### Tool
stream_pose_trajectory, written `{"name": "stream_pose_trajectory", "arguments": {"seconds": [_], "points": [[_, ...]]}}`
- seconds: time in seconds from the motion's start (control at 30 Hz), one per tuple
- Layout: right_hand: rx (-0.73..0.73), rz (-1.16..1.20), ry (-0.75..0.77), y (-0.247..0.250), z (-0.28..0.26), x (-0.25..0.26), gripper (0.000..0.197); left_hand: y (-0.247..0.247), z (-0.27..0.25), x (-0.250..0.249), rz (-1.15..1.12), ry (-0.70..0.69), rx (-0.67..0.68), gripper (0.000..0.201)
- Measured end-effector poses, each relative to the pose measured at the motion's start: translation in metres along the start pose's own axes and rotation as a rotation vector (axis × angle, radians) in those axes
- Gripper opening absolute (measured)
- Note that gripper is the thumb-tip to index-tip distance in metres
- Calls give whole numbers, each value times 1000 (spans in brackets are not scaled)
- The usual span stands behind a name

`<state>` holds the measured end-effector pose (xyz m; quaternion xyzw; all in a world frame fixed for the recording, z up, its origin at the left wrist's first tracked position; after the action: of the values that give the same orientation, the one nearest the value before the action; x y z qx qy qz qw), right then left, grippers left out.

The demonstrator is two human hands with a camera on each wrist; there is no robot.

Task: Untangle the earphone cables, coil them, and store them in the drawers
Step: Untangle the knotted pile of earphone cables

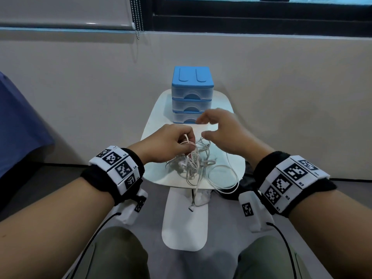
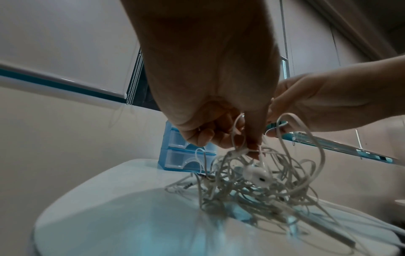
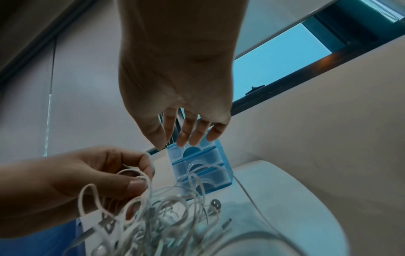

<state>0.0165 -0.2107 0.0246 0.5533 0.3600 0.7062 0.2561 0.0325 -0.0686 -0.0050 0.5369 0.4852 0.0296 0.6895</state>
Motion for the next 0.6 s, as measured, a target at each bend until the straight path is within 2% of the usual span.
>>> {"name": "stream_pose_trajectory", "arguments": {"seconds": [0.1,0.2,0.27,0.4,0.5,0.6], "points": [[-49,234,-34,-1,-9,-11,24,-3,4,3,-39,13,-10,11],[108,330,-89,-27,-21,-18,3,-3,5,6,-78,25,-21,10],[182,244,-108,-40,-26,-18,11,-3,5,7,-103,35,-29,9],[141,168,-141,-47,-23,-16,14,-4,2,12,-160,62,-66,8],[136,218,-170,-50,-21,-15,17,-5,1,12,-255,58,-76,4],[115,347,-179,-40,-18,-17,19,-7,-2,8,-455,9,-35,20]]}}
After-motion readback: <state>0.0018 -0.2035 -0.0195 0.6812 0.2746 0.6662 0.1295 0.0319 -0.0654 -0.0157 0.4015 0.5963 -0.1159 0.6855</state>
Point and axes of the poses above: each hand's wrist, its own z-axis towards the middle knuckle, its own y-axis out of the back of the hand, x = y × z, the point moved 8 cm from there along z, towards the middle knuckle, and after that the axes turned 12 degrees about x, right-handed, at the moved point
